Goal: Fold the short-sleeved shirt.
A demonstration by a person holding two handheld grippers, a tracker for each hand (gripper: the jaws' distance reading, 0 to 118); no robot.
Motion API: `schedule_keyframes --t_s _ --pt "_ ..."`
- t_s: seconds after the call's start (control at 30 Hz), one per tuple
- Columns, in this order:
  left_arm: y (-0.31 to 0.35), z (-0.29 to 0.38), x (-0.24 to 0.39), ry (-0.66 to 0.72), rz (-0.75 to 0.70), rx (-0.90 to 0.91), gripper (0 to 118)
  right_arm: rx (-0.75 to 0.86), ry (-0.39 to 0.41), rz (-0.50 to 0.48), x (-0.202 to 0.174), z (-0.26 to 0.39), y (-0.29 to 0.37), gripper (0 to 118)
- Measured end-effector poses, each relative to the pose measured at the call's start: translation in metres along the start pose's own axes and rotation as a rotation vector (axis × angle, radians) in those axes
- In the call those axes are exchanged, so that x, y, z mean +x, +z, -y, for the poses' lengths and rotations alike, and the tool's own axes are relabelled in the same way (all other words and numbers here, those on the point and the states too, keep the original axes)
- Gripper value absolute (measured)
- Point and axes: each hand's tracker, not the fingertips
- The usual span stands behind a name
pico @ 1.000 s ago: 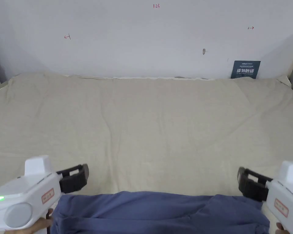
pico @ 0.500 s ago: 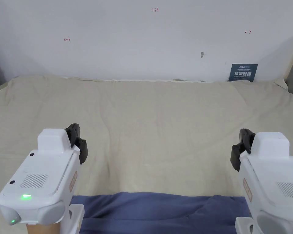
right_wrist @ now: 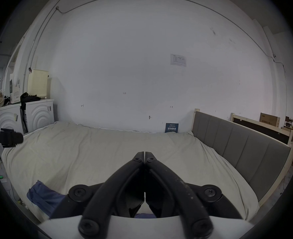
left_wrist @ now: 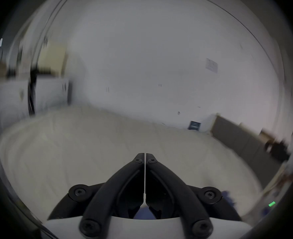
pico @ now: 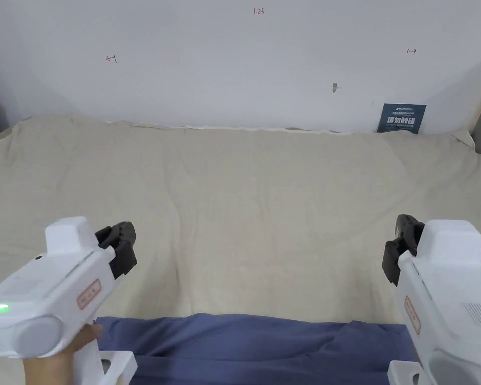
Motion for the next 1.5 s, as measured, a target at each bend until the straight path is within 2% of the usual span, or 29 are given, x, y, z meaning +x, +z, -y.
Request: schedule_keyframes --t_s 0.1,0.17,0.23,0.4,0.5,0.53,0.57,0.63,0.67,0.7,0.8,0.83,0.9,1.0,1.07,1.1,1.13,1.17,1.23,1.3,1.5 --pt "-0.010 0.008 -0.047 0.259 0.101 -0.139 1 -0.011 -0.002 -0.006 -0.001 0.000 -0.003 2" --pt "-0.014 0.020 -0.074 0.330 0.105 -0.204 1 -0.024 -0.007 -0.010 -0.002 0.003 -0.003 2" --pt "-0.018 0.033 -0.093 0.329 0.082 -0.303 1 -0.038 -0.016 -0.022 -0.002 0.004 -0.006 2" --pt "-0.026 0.065 -0.136 0.228 0.012 -0.539 4 -0.067 -0.005 -0.030 -0.010 0.015 -0.013 2" --pt "-0.030 0.081 -0.158 0.281 -0.017 -0.575 6 -0.093 -0.002 -0.035 -0.014 0.020 -0.019 2" --pt "-0.032 0.085 -0.164 0.297 -0.017 -0.575 20 -0.101 0.001 -0.039 -0.017 0.022 -0.021 2" --pt "-0.035 0.087 -0.171 0.317 -0.022 -0.583 41 -0.111 0.009 -0.042 -0.019 0.024 -0.023 2" --pt "-0.038 0.091 -0.183 0.359 -0.040 -0.584 100 -0.128 0.022 -0.046 -0.021 0.026 -0.027 2" --pt "-0.041 0.093 -0.187 0.377 -0.045 -0.589 111 -0.134 0.027 -0.048 -0.024 0.028 -0.029 2" --pt "-0.044 0.095 -0.191 0.402 -0.041 -0.595 112 -0.140 0.031 -0.048 -0.025 0.029 -0.031 2" --pt "-0.050 0.100 -0.198 0.460 -0.022 -0.606 93 -0.152 0.033 -0.050 -0.029 0.032 -0.035 2" --pt "-0.054 0.102 -0.197 0.466 -0.014 -0.620 78 -0.155 0.032 -0.050 -0.029 0.032 -0.036 2" --pt "-0.059 0.108 -0.193 0.445 -0.010 -0.649 60 -0.166 0.031 -0.053 -0.030 0.034 -0.038 2" --pt "-0.065 0.118 -0.180 0.309 -0.024 -0.666 56 -0.178 0.035 -0.053 -0.031 0.035 -0.040 2" --pt "-0.069 0.117 -0.173 0.302 -0.038 -0.665 52 -0.182 0.032 -0.055 -0.031 0.036 -0.040 2" --pt "-0.070 0.116 -0.169 0.293 -0.051 -0.665 45 -0.184 0.029 -0.055 -0.031 0.036 -0.040 2" --pt "-0.069 0.117 -0.167 0.270 -0.065 -0.668 23 -0.186 0.026 -0.056 -0.030 0.037 -0.040 2" --pt "-0.070 0.119 -0.167 0.271 -0.042 -0.676 10 -0.188 0.022 -0.058 -0.030 0.037 -0.040 2" --pt "-0.070 0.117 -0.156 0.261 -0.052 -0.675 9 -0.191 0.017 -0.060 -0.029 0.037 -0.040 2" --pt "-0.063 0.108 -0.158 0.154 -0.089 -0.623 9 -0.189 0.011 -0.063 -0.026 0.035 -0.039 2" --pt "-0.028 0.059 -0.162 0.114 -0.103 -0.521 7 -0.162 0.000 -0.062 -0.019 0.027 -0.036 2"
